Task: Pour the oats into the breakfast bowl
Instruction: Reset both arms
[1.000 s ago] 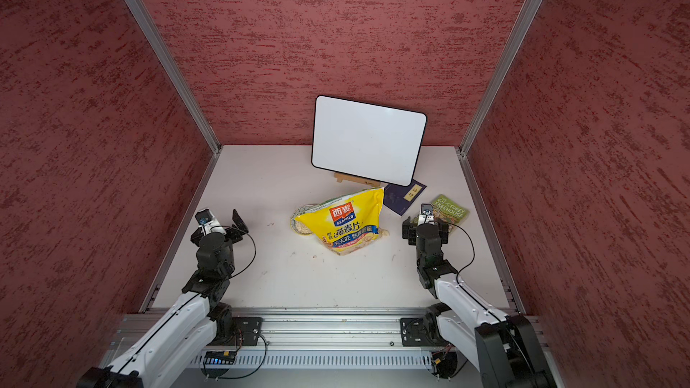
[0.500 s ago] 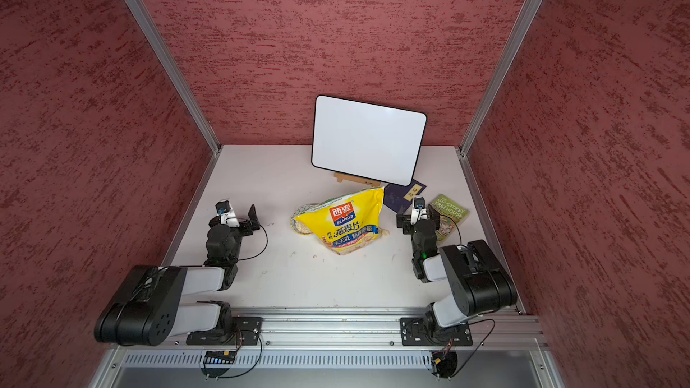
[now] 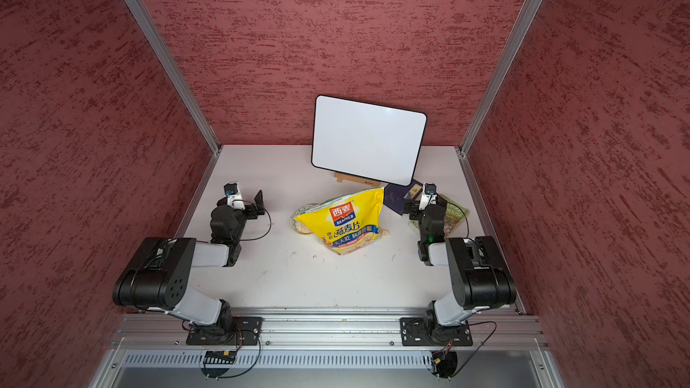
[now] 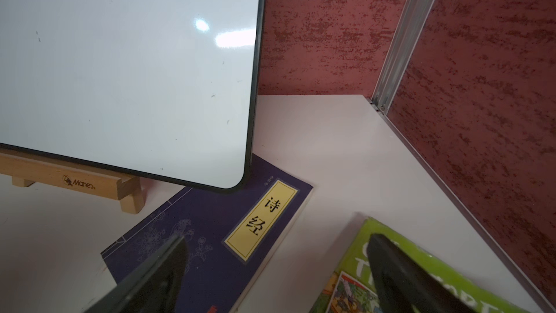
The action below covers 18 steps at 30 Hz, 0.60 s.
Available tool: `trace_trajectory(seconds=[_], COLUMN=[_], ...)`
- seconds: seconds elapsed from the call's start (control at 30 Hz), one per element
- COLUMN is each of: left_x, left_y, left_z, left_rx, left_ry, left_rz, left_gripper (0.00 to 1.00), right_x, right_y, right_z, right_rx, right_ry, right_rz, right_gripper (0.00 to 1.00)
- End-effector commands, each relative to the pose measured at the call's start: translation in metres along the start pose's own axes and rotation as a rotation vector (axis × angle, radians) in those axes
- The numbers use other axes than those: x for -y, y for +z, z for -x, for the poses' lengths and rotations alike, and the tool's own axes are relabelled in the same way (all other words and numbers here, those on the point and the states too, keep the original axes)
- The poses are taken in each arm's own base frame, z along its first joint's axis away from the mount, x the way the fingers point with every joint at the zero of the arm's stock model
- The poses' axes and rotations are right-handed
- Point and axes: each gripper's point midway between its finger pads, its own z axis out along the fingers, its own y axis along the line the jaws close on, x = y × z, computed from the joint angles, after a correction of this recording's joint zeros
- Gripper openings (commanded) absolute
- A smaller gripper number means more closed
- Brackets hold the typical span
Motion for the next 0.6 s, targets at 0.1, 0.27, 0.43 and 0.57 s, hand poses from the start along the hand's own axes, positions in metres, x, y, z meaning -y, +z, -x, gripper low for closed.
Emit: trace_trajectory(seconds=[0.1, 0.27, 0.43, 0.57], left_x=[-0.005, -0.003, -0.004, -0.012], left_y=[0.0, 0.0, -0.001, -0.001], left_z=[-0.01, -0.01, -0.009, -0.009], left_rx=[-0.051, -0.049, -0.043, -0.04], left_ry=[-0.034, -0.023, -0.025, -0.043], left_rz=[0.007, 0.007, 0.016, 0.05], left_gripper=[1.0, 1.0, 1.0, 1.0], right_x=[-0.003, -0.003, -0.003, -0.004], right_y=[0.0, 0.0, 0.0, 0.0], right_z=[-0.004, -0.004, -0.004, -0.005], right_rx=[-0.025, -0.025, -0.025, -0.027], right_ry=[0.021, 0.02, 0.02, 0.02], right_rz=[0.025, 0.025, 0.025, 0.027], right_gripper=[0.99, 0.99, 0.99, 0.99])
